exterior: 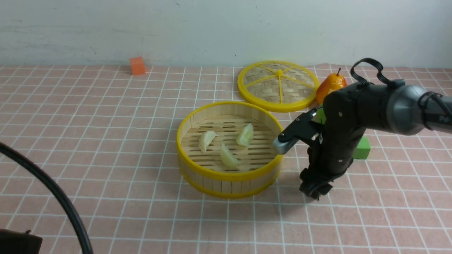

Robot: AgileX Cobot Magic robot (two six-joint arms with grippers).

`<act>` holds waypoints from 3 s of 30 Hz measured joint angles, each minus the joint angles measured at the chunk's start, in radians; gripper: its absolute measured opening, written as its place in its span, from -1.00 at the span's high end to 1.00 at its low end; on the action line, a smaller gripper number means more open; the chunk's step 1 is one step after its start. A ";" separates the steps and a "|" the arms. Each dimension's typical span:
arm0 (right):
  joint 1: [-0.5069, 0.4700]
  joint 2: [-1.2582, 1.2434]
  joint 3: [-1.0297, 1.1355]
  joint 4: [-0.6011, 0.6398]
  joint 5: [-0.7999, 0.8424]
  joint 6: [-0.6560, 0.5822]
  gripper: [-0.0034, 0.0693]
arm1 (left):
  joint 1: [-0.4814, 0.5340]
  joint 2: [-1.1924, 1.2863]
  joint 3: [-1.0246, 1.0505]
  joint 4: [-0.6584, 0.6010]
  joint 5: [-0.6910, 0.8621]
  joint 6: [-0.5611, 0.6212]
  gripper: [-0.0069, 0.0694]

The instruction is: Put the dumplings into the steamer on the table with the pink tablecloth.

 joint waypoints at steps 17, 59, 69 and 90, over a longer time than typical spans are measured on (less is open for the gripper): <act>0.049 -0.039 -0.289 0.044 0.250 0.104 0.17 | 0.000 0.000 0.000 0.001 -0.006 0.030 0.85; 0.149 -0.151 -0.510 0.201 0.420 0.160 0.55 | 0.000 -0.580 0.460 0.087 -0.414 -0.023 0.80; 0.149 -0.541 -0.086 0.262 0.246 0.127 0.96 | 0.000 -0.599 0.474 0.094 -0.381 -0.024 0.78; 0.149 -1.517 0.641 0.286 -0.247 0.199 0.94 | 0.000 -0.599 0.474 0.094 -0.379 -0.027 0.76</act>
